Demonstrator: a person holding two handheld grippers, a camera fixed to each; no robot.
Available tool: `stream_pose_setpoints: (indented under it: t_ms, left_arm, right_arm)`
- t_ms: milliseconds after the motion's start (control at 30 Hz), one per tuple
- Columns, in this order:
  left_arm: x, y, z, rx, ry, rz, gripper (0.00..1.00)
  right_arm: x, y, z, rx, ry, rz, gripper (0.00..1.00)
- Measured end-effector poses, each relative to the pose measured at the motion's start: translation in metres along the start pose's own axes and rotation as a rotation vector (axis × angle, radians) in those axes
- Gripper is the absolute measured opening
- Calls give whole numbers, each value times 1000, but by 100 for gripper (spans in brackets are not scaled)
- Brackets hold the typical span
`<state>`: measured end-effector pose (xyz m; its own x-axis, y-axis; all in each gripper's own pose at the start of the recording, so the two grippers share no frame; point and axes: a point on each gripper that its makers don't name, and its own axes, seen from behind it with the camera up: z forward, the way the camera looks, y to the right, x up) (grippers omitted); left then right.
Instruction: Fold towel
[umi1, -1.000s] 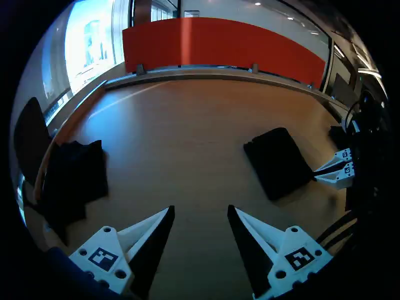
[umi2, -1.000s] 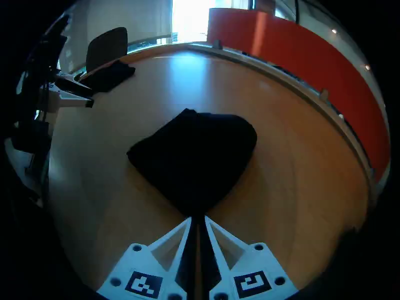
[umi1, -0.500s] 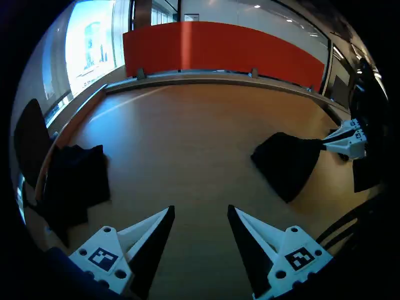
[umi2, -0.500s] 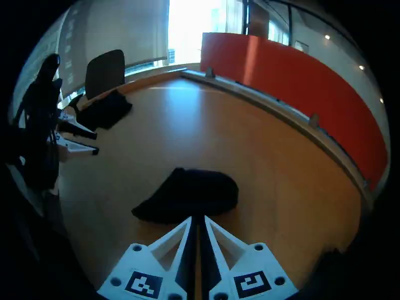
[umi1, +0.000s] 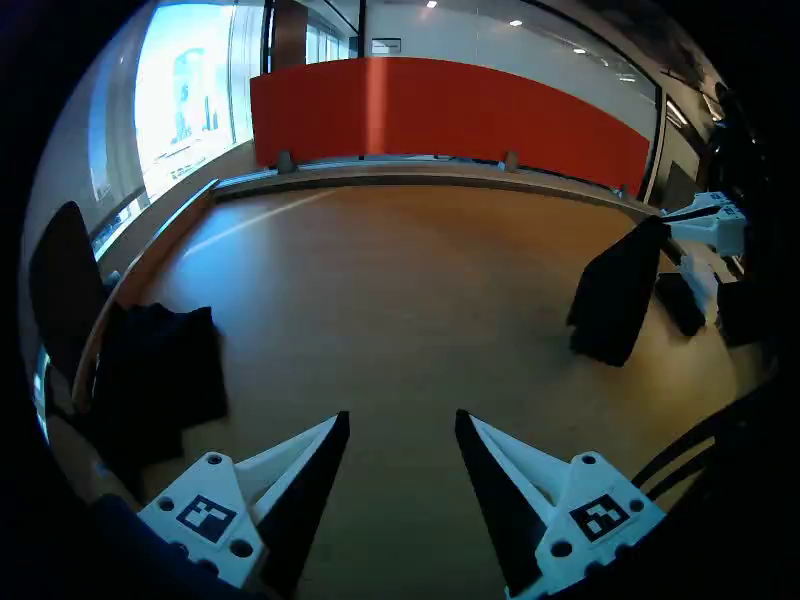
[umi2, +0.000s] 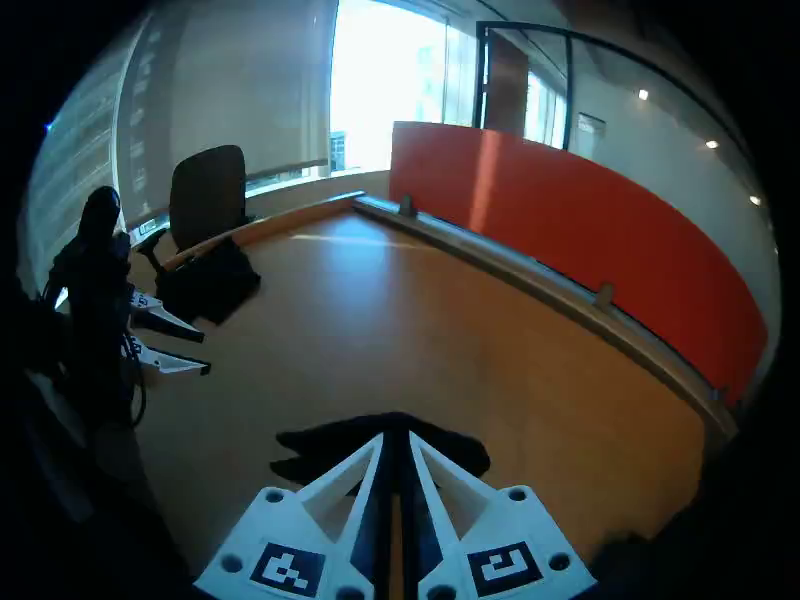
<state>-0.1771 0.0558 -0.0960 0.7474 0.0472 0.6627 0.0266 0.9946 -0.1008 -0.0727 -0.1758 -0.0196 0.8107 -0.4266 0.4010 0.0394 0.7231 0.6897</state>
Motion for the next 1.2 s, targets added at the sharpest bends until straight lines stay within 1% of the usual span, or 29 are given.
stream_pose_setpoints:
  t_ms: [133, 300, 667, 967, 1200]
  left_arm:
    - [3, 2, -1, -4, 4, 2, 78]
    - [6, 4, -1, -10, 7, 5, 78]
    - [8, 13, 2, -19, 3, 22, 78]
    - [13, 19, 4, -19, -1, 32, 78]
    - [15, 22, 7, -16, -10, 29, 78]
  right_arm:
    - [4, 14, -11, -23, 7, 12, 5]
    - [4, 38, -26, -58, 13, 34, 5]
    - [3, 102, -58, -136, 24, 88, 5]
    - [-21, 161, -81, -196, -16, 113, 5]
    - [-37, 200, -98, -231, -38, 142, 5]
